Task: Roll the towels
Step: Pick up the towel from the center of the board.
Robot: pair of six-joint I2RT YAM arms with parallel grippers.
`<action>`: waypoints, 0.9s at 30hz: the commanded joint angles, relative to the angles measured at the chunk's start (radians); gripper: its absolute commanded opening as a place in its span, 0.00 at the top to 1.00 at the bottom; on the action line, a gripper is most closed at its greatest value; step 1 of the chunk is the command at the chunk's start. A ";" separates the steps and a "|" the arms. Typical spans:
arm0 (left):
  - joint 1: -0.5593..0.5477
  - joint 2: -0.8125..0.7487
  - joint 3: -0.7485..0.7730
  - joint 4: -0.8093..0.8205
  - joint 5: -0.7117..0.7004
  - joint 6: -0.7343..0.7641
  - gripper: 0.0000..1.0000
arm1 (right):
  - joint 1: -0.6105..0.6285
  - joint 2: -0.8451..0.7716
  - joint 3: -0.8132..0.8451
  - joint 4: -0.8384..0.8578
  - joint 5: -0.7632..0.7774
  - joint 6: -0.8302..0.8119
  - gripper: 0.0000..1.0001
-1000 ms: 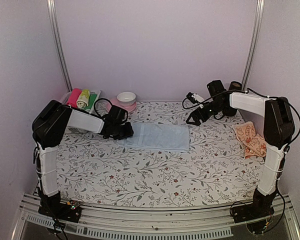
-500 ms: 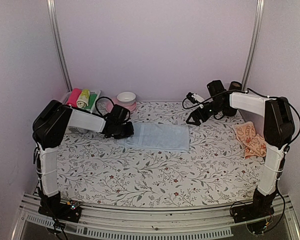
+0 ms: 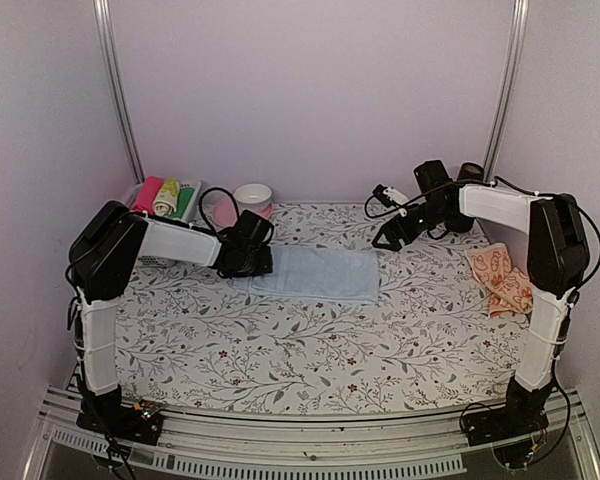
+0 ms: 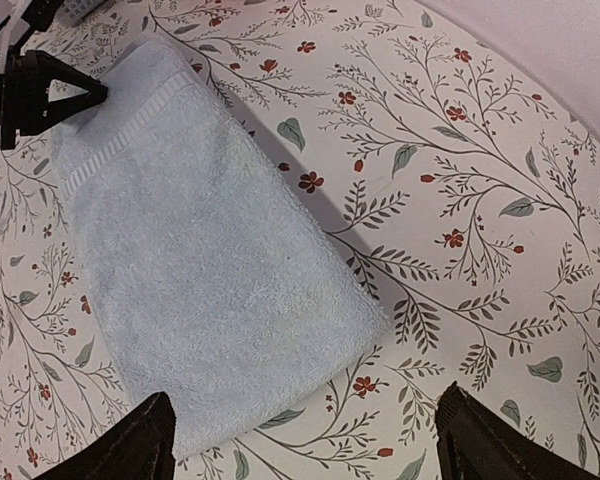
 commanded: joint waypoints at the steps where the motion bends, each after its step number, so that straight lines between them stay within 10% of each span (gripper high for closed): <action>1: -0.016 -0.046 0.024 -0.046 -0.089 0.023 1.00 | -0.005 0.001 -0.003 0.001 -0.021 -0.003 0.09; 27: -0.057 -0.059 0.092 -0.129 -0.324 0.120 1.00 | -0.004 0.009 -0.002 -0.003 -0.025 -0.003 0.09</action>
